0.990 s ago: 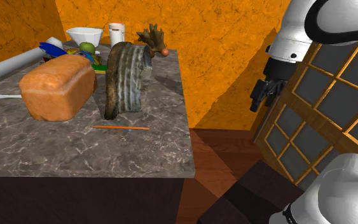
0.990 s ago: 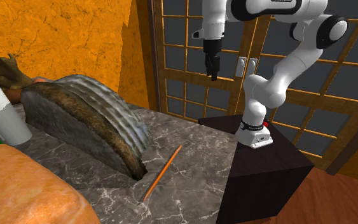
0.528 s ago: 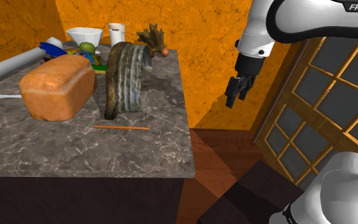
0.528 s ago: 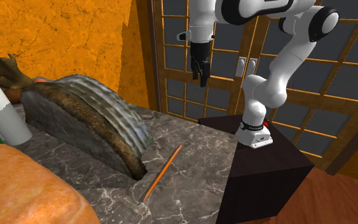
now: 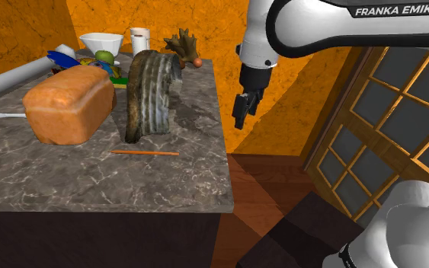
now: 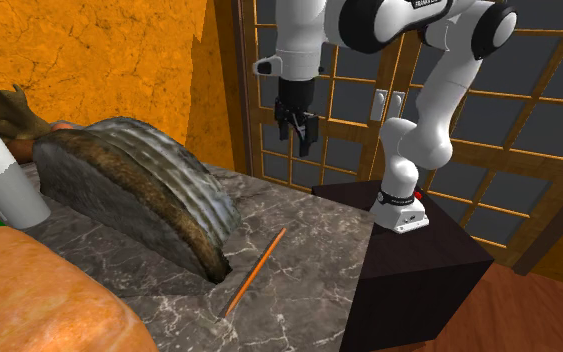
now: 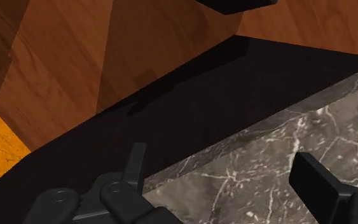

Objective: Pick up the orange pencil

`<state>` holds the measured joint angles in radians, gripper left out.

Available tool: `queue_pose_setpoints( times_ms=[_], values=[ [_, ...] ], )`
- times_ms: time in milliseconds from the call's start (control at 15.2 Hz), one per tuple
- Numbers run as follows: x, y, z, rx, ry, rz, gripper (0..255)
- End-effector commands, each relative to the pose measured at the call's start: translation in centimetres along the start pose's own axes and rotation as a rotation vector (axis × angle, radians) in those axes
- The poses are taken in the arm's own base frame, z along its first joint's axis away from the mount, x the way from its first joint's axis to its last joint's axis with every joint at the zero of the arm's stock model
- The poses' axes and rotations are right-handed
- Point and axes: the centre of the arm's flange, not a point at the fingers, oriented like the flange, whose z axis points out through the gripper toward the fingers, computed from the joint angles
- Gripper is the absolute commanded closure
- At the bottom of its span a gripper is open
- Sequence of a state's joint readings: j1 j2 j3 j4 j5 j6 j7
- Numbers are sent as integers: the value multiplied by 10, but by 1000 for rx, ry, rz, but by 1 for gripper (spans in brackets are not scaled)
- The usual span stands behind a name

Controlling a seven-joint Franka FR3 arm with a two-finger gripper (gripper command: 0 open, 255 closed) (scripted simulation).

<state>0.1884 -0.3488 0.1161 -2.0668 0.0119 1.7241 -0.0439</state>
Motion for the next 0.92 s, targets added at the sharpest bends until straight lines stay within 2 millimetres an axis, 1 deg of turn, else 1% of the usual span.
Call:
queue_pose_setpoints(
  times_ms=[0,462,858],
  values=[
    [21,-17,-1,-20,6,-60,0],
    [82,-90,4,-90,25,-266,0],
    [123,-162,11,-150,41,-442,0]
  ],
)
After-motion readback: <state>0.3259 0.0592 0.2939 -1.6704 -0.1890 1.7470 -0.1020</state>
